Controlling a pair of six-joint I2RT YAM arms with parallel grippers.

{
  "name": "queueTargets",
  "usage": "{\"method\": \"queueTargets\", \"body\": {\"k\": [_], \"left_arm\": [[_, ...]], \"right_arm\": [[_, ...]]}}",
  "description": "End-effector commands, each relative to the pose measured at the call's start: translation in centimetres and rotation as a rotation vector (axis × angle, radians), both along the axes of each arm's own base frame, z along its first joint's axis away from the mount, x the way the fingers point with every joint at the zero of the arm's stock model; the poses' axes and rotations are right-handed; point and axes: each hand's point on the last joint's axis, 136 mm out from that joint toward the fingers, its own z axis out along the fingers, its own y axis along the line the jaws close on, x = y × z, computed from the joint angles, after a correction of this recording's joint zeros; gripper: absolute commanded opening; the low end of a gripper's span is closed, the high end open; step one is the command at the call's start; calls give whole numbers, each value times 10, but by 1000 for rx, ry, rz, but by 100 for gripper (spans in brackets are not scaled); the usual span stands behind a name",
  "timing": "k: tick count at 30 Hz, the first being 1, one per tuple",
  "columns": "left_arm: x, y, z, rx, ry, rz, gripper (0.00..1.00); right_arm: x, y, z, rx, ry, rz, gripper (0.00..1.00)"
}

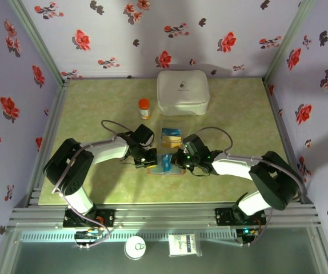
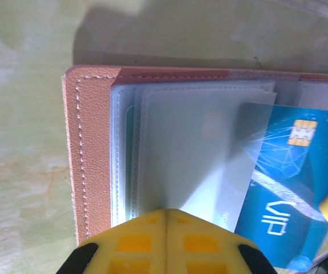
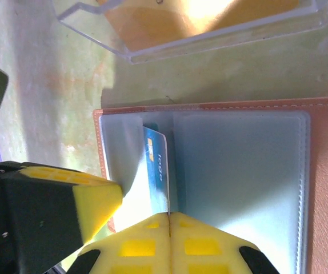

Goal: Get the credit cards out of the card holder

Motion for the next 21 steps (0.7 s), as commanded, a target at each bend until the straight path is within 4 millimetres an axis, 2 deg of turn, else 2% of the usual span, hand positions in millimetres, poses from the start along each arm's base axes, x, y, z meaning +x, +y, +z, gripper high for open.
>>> {"method": "queueTargets", "body": {"k": [1,6,12,21], "left_arm": [[-6,3,-2,31,14,-14,0],[-2,0,7,11,-4,-12,0],[3,-2,21,-6,-37,0,0],[4,7,31,-1,-69,22,0]], "right_arm": [[-5,-17,-6,-80,3,0,5],[-1,-18,5,-122,-33,40,0],[6,-20,22,-207,-94,130,0],[16,-31,47,-429,-257,409,0]]}}
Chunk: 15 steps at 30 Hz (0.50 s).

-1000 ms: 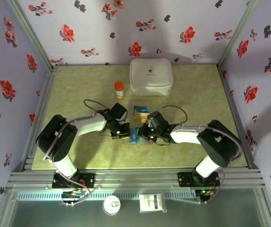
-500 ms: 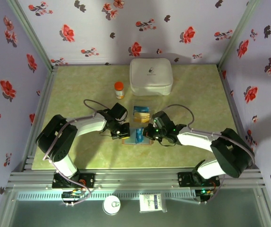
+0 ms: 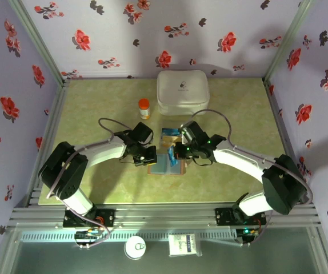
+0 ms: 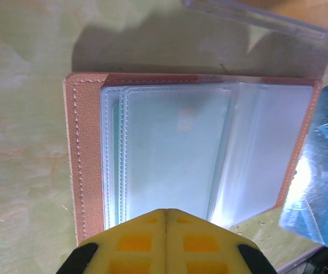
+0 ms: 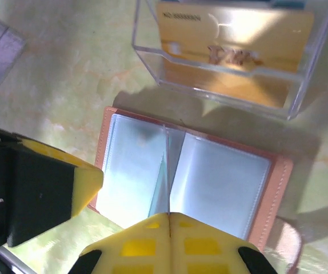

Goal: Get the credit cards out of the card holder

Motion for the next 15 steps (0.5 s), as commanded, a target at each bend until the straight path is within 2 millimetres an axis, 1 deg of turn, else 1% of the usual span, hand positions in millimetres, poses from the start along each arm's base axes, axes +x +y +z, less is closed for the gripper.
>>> {"method": "queueTargets", "body": {"k": [1,5,9,12,15], "left_arm": [[-2,7,10,14,-20,17,0],[-2,12,12,11,-27,30,0],[-3,19,14,16,-32,44,0],[-3,23,16,17,-41,57,0],[-3,26,17,15,-39,68,0]], "right_arm": [[1,-18,-1,-180,-77,167,0],[11,-21,5,-296,-160,329,0],[16,-25,6,-403,-183,530,0],[16,-27,5,-449,-201,699,0],[22,-31,5,-488,-222,815,0]]}}
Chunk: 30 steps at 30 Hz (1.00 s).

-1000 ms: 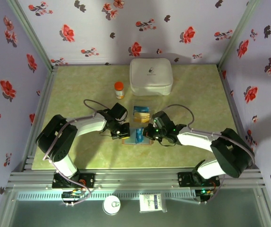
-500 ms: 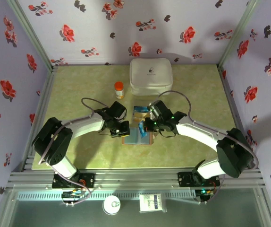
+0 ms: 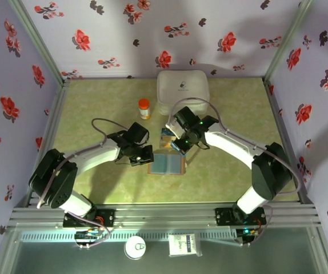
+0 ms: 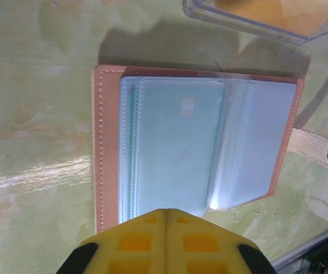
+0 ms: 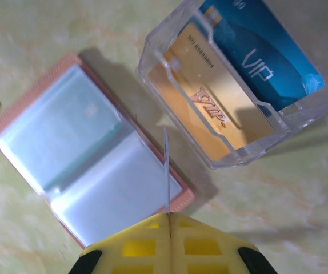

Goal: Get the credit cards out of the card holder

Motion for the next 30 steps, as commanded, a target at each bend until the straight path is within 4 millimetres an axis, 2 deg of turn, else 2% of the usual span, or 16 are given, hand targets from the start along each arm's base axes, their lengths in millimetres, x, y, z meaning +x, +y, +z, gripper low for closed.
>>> {"method": "queueTargets", "body": {"k": [1,7,14,25,30], "left_arm": [[-2,11,1,19,5,37,0],[-2,23,0,33,-4,66,0],[2,31,1,36,-12,88,1],[8,44,1,46,-8,121,1],[8,51,1,46,-5,144,1]], "right_arm": [[-1,-17,-3,-126,-4,222,0],[26,-17,12,-99,12,289,0],[55,-1,24,-37,20,365,0],[86,22,24,-19,73,467,0],[94,27,15,-33,90,506,0]]}}
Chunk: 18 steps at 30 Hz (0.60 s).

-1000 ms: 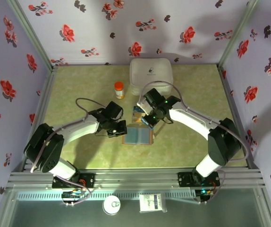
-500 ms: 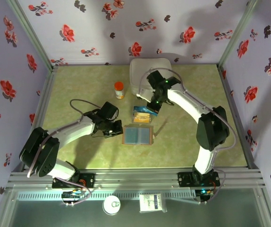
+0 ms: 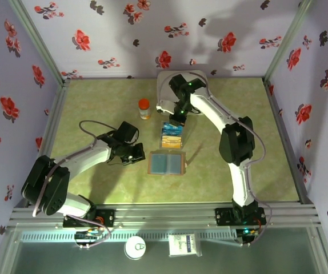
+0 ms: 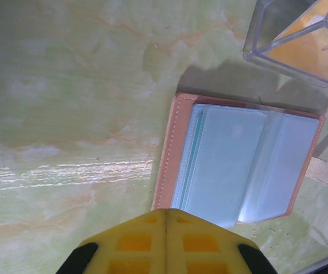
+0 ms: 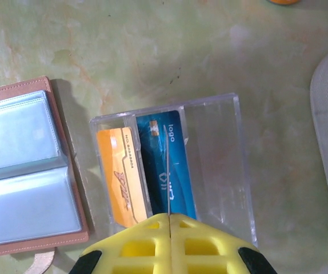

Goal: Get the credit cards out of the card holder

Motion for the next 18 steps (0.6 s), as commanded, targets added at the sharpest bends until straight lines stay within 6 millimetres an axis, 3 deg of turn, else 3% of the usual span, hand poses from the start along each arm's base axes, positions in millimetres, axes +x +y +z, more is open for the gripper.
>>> {"method": "queueTargets", "body": {"k": [1,13,18], "left_arm": [[-4,12,-2,23,12,31,1],[-1,12,-5,32,29,31,1],[-1,12,-4,30,29,33,4]], "right_arm": [[-6,-5,-4,-22,50,52,0],[-5,-2,-30,-18,107,65,0],[-5,-5,-35,-21,113,55,12]]}}
